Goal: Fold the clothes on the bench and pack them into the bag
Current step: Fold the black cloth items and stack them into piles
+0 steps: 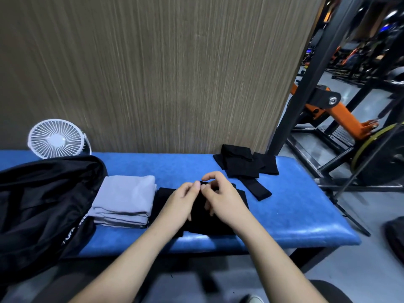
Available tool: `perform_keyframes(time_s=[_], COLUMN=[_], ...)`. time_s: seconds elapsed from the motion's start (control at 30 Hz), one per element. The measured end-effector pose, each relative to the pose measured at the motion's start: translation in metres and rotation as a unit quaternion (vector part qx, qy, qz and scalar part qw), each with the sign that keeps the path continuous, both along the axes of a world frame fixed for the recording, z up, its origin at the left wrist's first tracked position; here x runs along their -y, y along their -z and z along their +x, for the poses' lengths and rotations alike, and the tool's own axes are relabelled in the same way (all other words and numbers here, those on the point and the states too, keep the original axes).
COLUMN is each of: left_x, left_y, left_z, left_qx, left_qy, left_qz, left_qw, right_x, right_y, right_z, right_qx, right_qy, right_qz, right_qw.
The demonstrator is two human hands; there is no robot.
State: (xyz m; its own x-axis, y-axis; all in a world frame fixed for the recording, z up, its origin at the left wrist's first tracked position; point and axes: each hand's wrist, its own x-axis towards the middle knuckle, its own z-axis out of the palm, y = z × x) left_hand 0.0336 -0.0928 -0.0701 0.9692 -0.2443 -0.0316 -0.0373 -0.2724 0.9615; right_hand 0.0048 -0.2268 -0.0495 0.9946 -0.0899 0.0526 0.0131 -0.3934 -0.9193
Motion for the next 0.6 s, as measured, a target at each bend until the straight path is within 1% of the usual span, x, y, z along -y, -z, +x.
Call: perform_keyframes(time_s=[0.07,0.13,0.17,0.23,0.27,0.3,0.33,0.4,0.47,0.53,0.6], left_x=[-0.001,-0.001,0.000,0.002,0.002,0.002,0.002,0.004,0.006,0.009,0.014], left_y=[0.000,0.000,0.000,-0.002,-0.003,-0.003,-0.004,-0.005,-0.010,-0.013,-0.016], left_z=[0.001,0.002,0.002,0.000,-0.001,-0.001,-0.001,-0.003,-0.005,-0.007,-0.009], left_qx=[0.000,0.008,0.010,0.007,0.003,0.002,0.001,-0.004,-0.015,-0.017,-0.018], left_qy=[-0.017,-0.041,-0.045,-0.040,-0.035,-0.029,-0.024,-0.015,0.000,0.018,0.033], left_qz=[-0.008,0.014,0.026,0.032,0.020,-0.001,-0.025,-0.074,-0.131,-0.167,-0.188], left_qw=[1.000,0.999,0.999,0.999,0.999,1.000,0.999,0.997,0.991,0.986,0.981], right_x=[0.003,0.011,0.018,0.035,0.044,0.051,0.056,0.059,0.058,0.059,0.062], right_y=[-0.006,-0.010,-0.011,-0.009,-0.008,-0.008,-0.007,-0.006,-0.004,-0.003,-0.003], right_z=[-0.003,-0.005,-0.006,-0.008,-0.010,-0.013,-0.015,-0.017,-0.019,-0.020,-0.022], right_qx=[-0.001,0.019,0.031,0.040,0.034,0.018,-0.003,-0.034,-0.033,-0.026,-0.028], right_qy=[0.001,0.027,0.054,0.123,0.145,0.152,0.147,0.126,0.125,0.139,0.145], right_qz=[0.059,0.096,0.080,-0.013,-0.059,-0.081,-0.078,-0.039,-0.020,-0.004,0.062], right_qw=[0.998,0.995,0.995,0.992,0.987,0.985,0.986,0.991,0.991,0.990,0.987])
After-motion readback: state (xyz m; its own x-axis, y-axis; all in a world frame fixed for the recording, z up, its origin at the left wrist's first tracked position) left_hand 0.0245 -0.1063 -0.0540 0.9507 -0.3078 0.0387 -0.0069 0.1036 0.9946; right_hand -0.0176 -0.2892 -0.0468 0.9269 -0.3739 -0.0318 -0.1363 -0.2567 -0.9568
